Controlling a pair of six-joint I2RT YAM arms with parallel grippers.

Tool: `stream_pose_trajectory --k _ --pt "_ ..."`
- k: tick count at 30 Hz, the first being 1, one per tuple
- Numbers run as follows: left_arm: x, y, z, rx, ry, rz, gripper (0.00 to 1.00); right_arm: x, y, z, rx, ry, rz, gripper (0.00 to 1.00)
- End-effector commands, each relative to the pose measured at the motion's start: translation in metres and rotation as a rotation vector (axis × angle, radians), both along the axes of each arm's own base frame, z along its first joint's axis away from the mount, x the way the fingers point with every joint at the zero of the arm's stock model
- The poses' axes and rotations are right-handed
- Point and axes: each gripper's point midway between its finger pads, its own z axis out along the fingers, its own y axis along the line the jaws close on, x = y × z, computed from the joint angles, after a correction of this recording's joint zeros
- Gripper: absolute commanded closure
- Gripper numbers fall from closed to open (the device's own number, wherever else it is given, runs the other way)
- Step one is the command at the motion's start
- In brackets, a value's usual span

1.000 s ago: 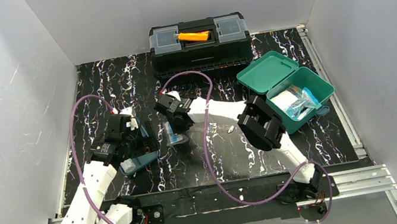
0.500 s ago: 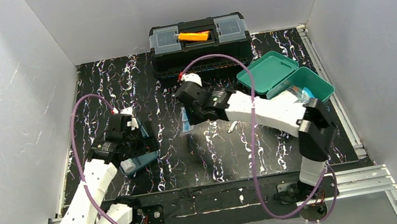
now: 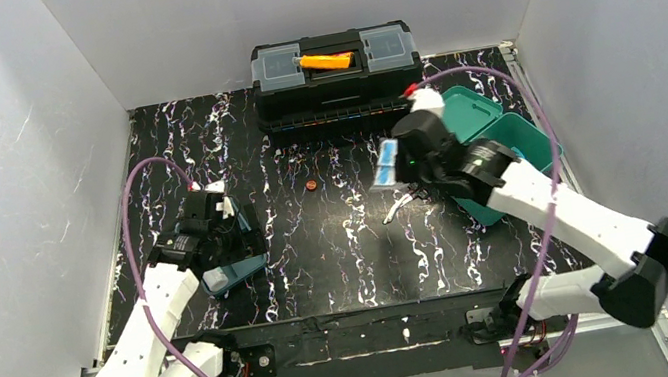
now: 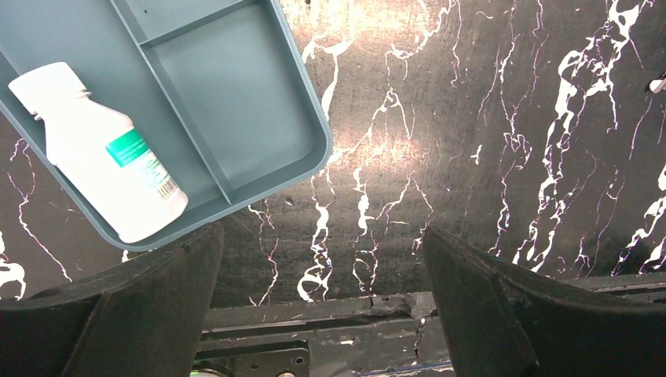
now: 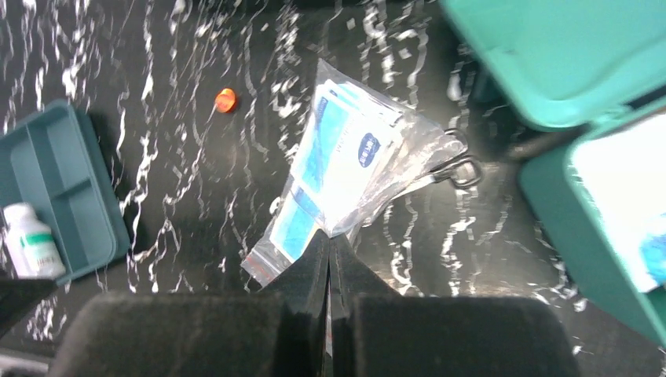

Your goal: Organize the medicine kit

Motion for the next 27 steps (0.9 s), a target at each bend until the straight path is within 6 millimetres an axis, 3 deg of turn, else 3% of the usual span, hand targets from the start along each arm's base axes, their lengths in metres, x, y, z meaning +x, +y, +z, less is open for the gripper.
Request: stream_pose_trajectory --k 1,7,13,18,27 --pt "0.000 0.000 0.005 0.005 0.006 -0.005 0.02 0.005 -0.057 0.014 -0.003 -0.049 -0.132 0.99" --pt "-0.001 -0.002 0.004 -0.002 0.012 -0.012 0.02 0.002 -0.119 0.026 0.001 -0.085 -0.265 0.99" --pt "-0.001 -0.003 0.003 -0.007 0.017 -0.017 0.02 0.003 -0.159 0.027 -0.004 -0.088 -0.365 0.99" --pt "0.000 -0.004 0.004 -0.010 0.015 -0.017 0.02 0.008 -0.181 0.018 0.003 -0.065 -0.423 0.99" --pt "0.000 -0.004 0.004 -0.008 0.012 -0.021 0.02 0.023 -0.213 -0.021 0.022 0.015 -0.505 0.99"
